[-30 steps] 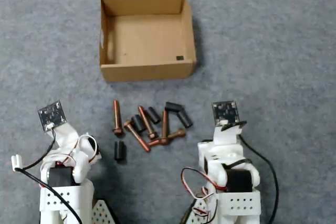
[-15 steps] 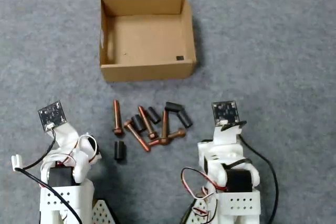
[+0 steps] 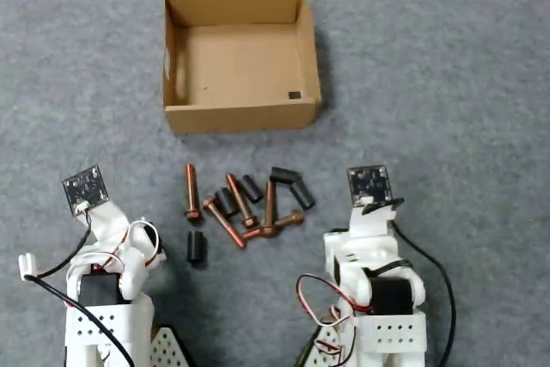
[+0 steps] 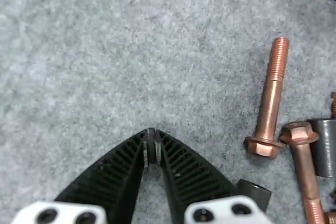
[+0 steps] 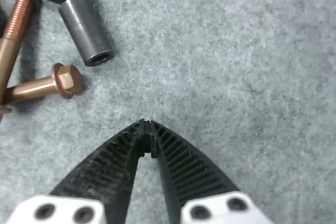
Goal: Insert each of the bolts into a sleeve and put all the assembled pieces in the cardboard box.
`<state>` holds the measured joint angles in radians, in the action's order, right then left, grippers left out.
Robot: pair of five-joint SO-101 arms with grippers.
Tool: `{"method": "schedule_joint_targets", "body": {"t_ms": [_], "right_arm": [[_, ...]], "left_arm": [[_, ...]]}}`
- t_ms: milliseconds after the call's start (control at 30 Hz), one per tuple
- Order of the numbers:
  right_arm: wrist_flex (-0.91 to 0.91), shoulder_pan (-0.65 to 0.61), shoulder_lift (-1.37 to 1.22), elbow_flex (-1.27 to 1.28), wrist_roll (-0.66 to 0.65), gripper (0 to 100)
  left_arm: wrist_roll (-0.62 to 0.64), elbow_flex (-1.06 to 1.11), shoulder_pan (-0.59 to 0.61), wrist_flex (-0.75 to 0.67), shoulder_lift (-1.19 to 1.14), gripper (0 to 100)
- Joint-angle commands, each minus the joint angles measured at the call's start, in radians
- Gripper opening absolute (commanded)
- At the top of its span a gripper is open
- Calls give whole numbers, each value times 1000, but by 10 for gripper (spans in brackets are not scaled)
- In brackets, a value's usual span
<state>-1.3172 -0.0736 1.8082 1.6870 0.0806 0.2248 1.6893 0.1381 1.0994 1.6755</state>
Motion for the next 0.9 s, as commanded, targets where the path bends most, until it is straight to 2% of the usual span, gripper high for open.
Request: {"method": "schedule_joint_targets", "body": {"t_ms": [0,400,733,867], "right_arm": [[-3,-15,107,2,14,3],[-3,-16,107,2,14,3],[72,-41,107,-1,9,5],[55,-12,105,-137,8,5]], "left_arm": [[9,9,-15,0,8,19],[9,9,-17,-2,8,19],[9,9,-9,-2,8,19],[3,-64,-5,15,5,19]]}}
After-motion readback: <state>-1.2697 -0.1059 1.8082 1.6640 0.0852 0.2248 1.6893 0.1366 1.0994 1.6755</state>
